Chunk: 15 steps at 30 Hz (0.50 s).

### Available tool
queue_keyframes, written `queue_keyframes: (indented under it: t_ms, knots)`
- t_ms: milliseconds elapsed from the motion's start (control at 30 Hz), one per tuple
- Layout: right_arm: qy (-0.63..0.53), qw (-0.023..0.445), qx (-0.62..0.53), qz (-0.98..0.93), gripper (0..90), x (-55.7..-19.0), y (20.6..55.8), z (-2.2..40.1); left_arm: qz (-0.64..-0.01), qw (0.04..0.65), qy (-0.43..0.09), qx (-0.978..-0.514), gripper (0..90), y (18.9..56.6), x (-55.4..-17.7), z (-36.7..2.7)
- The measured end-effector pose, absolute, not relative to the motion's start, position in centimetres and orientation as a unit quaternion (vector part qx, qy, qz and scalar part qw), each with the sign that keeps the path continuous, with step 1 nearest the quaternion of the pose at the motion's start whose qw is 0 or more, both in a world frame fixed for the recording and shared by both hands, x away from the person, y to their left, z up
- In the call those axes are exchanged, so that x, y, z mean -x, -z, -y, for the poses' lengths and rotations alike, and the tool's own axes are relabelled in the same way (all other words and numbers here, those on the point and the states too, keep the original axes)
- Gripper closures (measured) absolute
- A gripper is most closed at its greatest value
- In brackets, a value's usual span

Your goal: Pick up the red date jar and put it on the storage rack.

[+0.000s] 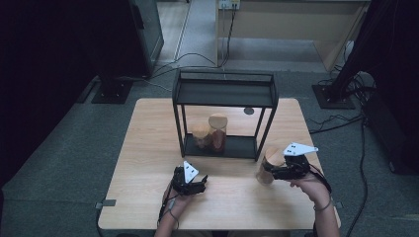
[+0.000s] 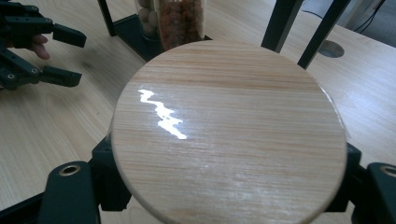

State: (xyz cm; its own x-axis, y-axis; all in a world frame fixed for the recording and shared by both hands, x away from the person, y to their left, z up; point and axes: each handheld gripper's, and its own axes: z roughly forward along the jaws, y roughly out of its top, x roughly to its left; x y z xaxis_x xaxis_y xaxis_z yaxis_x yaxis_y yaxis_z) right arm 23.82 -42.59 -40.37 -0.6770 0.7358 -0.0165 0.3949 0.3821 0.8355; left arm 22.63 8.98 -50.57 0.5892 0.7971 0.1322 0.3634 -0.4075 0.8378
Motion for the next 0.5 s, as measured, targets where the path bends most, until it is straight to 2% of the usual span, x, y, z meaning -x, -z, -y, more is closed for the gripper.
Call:
queue_keyframes:
  t_ms: [500]
  knots:
    - [-0.443, 0.199, -0.353, -0.799, 24.8, -23.73, 40.56, 41.98, -0.365, 0.403, -0.268, -0.795, 21.7, 50.57, -22.66, -8.93]
